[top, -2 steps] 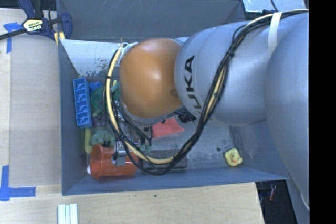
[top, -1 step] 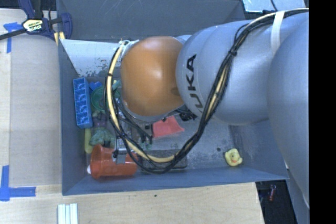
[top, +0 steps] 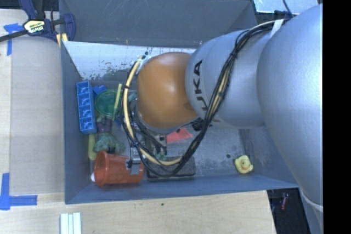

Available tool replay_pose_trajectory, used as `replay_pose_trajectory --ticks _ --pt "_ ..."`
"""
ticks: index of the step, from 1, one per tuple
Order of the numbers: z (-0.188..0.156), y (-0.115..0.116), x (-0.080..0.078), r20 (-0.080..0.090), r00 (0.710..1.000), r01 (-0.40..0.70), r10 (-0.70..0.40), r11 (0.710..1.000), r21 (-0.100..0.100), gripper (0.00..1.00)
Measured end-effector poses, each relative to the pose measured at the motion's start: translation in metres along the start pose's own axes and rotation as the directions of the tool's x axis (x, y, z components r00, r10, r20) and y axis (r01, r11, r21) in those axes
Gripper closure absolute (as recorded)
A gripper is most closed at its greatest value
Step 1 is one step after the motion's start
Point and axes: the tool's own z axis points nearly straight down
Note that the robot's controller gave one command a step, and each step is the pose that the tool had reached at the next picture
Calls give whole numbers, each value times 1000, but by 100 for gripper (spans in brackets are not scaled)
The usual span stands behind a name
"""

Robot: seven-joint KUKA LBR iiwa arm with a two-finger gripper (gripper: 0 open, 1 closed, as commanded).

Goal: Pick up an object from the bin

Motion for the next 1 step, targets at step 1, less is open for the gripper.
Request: replay_pose_trajectory --ticks 1 --pt "57 -56 -20 9 999 34 -34 999 -1 0"
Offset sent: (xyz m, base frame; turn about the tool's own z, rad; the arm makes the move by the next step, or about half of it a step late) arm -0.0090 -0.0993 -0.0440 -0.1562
